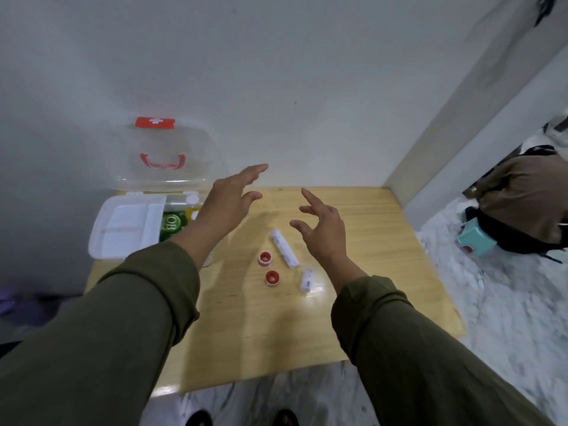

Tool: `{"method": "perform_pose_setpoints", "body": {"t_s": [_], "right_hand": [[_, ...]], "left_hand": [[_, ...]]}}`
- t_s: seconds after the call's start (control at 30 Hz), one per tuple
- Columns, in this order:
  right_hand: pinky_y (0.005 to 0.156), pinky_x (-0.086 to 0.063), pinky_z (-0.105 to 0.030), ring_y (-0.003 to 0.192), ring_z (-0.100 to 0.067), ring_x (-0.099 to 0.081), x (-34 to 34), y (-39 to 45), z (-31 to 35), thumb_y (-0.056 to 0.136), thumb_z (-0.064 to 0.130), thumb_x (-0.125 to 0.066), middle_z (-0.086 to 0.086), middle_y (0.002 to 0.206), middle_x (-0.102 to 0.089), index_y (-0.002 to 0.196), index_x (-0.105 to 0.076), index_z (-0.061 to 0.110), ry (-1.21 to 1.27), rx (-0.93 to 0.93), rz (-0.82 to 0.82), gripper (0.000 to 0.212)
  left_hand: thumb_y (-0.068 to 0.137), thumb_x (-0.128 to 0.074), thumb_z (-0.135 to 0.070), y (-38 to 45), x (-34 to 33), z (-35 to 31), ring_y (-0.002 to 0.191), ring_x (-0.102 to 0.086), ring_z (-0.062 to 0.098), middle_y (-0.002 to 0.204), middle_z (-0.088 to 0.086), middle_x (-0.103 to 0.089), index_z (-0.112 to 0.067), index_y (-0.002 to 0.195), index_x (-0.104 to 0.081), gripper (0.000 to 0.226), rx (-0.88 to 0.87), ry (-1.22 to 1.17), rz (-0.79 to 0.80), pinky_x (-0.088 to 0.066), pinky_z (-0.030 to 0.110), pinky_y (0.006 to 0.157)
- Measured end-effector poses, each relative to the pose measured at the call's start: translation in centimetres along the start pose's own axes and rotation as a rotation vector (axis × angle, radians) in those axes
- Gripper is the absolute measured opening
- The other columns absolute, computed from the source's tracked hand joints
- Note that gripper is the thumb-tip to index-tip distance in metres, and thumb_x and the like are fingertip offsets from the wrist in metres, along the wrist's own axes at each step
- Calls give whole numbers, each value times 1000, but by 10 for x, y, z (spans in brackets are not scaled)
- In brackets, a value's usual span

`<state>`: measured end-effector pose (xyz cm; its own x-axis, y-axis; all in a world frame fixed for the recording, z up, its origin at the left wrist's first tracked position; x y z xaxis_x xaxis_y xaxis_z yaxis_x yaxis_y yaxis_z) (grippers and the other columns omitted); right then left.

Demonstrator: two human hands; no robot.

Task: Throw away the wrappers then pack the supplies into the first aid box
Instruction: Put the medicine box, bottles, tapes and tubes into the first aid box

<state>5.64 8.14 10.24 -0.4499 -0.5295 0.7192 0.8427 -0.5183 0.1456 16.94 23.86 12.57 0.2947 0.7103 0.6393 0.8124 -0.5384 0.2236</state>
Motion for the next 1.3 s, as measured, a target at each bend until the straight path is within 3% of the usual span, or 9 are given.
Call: {"method": "perform_pose_setpoints", "body": {"t_s": [0.23, 0.4, 0.63, 0.73, 0.87, 1.03, 1.2, 1.3], "right_hand": [[97, -34, -30, 118, -13, -45, 41, 8, -71, 82, 24, -69, 8, 112, -67, 137, -40, 39, -39, -22, 33, 64], [98, -40, -39, 117, -20, -46, 44, 14, -114, 82, 27, -69, 4, 116, -67, 139, -38, 39, -100, -20, 157, 66], [82, -38, -24, 102, -15, -52, 23, 29, -158, 85, 27, -66, -6, 119, -58, 139, -38, 38, -122, -84, 380, 63], [80, -40, -25, 92, -12, -48, 14, 37, -166, 85, 26, -66, -7, 114, -56, 139, -38, 39, -105, -116, 445, 62], [88, -49, -33, 96, -23, -58, 6, 43, -169, 84, 23, -67, -11, 105, -61, 139, -40, 36, -65, -131, 534, 63], [78, -44, -26, 84, -17, -52, 1, 46, -169, 85, 21, -66, -4, 89, -53, 140, -38, 35, -62, -121, 602, 64], [76, -40, -24, 83, -14, -50, -2, 48, -169, 85, 21, -65, 0, 89, -53, 136, -44, 33, -93, -131, 630, 56], [75, -40, -26, 84, -14, -52, -1, 48, -170, 84, 21, -66, 3, 89, -54, 133, -47, 32, -90, -147, 609, 53]], "left_hand": [[85, -66, -16, -10, -96, -27, 124, -52, 15, 131, 5, -57, -37, 138, -40, 63, 136, -77, 92, -39, 26, 100], [82, -70, -30, -14, -150, -28, 120, -52, 22, 128, 9, -57, -39, 141, -34, 70, 299, -35, 149, -40, 29, 98], [80, -70, -38, -13, -202, -12, 111, -55, 23, 124, 14, -54, -42, 142, -29, 75, 500, -11, 274, -41, 27, 84], [76, -71, -43, -13, -215, -3, 110, -58, 21, 128, 12, -55, -42, 141, -31, 76, 548, 4, 305, -45, 29, 90], [76, -72, -42, -11, -222, -2, 119, -54, 19, 129, 7, -60, -31, 140, -39, 73, 527, 43, 324, -40, 27, 97], [73, -74, -43, -2, -227, -2, 122, -50, 23, 121, 6, -63, -21, 128, -54, 63, 550, 93, 367, -41, 32, 101], [69, -79, -35, 1, -232, -2, 111, -55, 22, 105, 5, -67, -23, 99, -58, 38, 593, 32, 364, -47, 31, 89], [70, -80, -28, 1, -232, -5, 100, -60, 19, 106, 7, -65, -23, 94, -55, 35, 600, -24, 348, -44, 25, 76]]}}
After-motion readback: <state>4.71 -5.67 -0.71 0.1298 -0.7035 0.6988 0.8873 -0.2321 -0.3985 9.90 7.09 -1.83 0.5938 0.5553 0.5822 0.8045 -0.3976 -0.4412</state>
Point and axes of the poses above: each hand's wrist, its own y-axis towards the middle knuckle, its own x-axis out of the back of the hand, z = x × y, the point moved 4 cm from there along y, towards the middle knuckle
